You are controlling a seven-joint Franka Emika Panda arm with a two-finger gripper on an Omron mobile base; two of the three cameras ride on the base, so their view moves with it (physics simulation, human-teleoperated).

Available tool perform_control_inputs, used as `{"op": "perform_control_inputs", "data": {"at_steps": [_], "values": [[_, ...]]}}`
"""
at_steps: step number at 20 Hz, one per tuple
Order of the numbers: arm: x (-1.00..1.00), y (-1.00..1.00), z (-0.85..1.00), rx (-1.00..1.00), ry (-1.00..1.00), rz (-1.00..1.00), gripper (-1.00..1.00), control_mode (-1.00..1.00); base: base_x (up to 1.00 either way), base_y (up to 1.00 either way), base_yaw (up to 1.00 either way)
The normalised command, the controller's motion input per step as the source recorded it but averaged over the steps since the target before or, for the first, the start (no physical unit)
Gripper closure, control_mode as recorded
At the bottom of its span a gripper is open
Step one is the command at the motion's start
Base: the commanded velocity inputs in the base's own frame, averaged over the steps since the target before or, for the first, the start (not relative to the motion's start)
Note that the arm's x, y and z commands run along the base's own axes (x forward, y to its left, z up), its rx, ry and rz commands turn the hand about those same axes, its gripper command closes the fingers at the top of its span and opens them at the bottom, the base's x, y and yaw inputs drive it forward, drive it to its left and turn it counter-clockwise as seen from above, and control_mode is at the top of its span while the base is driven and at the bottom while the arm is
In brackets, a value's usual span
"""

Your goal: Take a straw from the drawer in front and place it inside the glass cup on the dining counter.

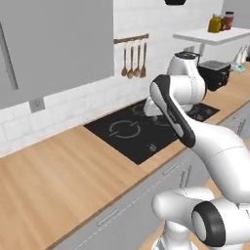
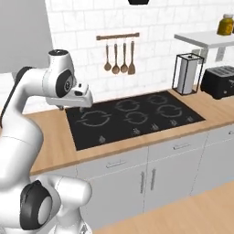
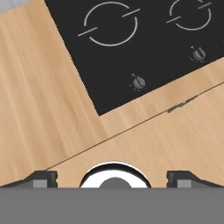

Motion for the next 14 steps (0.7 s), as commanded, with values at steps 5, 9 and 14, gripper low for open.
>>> {"op": "perform_control_inputs", "data": {"at_steps": [5, 9, 14], "values": [[0.00, 0.00, 0.00, 0.00, 0.00, 0.00, -1.00, 1.00, 0.02, 0.47, -0.54], [0.00, 0.00, 0.00, 0.00, 0.00, 0.00, -1.00, 1.00, -0.08, 0.60, -0.49], [0.00, 0.00, 0.00, 0.00, 0.00, 0.00, -1.00, 1.00, -0.01, 0.68, -0.40]]}}
